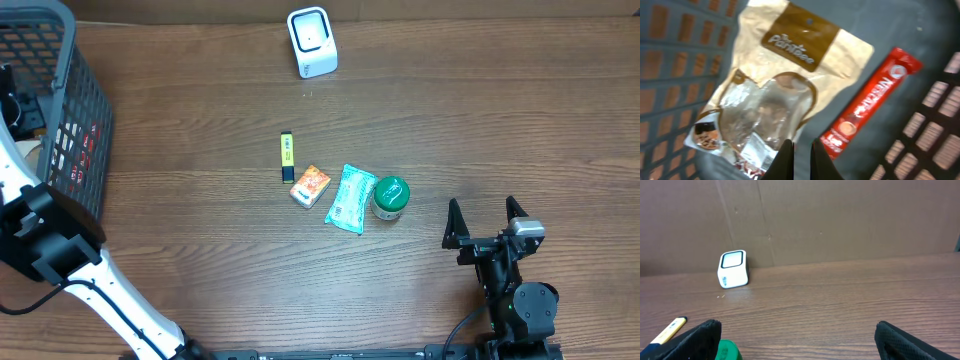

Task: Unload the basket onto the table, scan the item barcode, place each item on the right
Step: 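Grasp the red Nescafe stick in the basket with the left gripper, then lift the red Nescafe stick up out of the basket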

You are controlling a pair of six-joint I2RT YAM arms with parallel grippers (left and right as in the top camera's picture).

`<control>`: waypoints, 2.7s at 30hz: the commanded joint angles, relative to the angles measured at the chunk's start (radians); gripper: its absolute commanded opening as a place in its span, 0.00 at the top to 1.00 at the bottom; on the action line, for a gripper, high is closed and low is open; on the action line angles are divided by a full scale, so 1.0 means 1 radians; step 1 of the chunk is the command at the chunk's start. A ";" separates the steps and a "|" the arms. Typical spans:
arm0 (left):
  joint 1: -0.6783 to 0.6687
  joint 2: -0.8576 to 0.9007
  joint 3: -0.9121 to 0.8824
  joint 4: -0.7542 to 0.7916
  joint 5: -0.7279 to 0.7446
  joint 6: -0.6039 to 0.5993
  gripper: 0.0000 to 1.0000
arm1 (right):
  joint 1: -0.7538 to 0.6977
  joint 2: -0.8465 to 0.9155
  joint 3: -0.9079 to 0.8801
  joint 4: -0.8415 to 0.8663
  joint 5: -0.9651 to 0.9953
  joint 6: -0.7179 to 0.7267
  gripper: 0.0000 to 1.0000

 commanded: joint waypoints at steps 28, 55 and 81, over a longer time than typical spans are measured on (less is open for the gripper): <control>-0.014 -0.004 -0.560 0.314 0.222 0.217 0.96 | -0.001 -0.010 -0.011 0.002 0.002 -0.004 0.00; 0.015 -0.008 -0.082 0.027 -0.052 0.070 0.96 | -0.001 -0.010 -0.011 0.002 0.002 -0.004 0.00; 0.149 0.002 -0.281 0.166 0.073 0.121 0.96 | -0.001 -0.010 -0.011 0.002 0.002 -0.004 0.00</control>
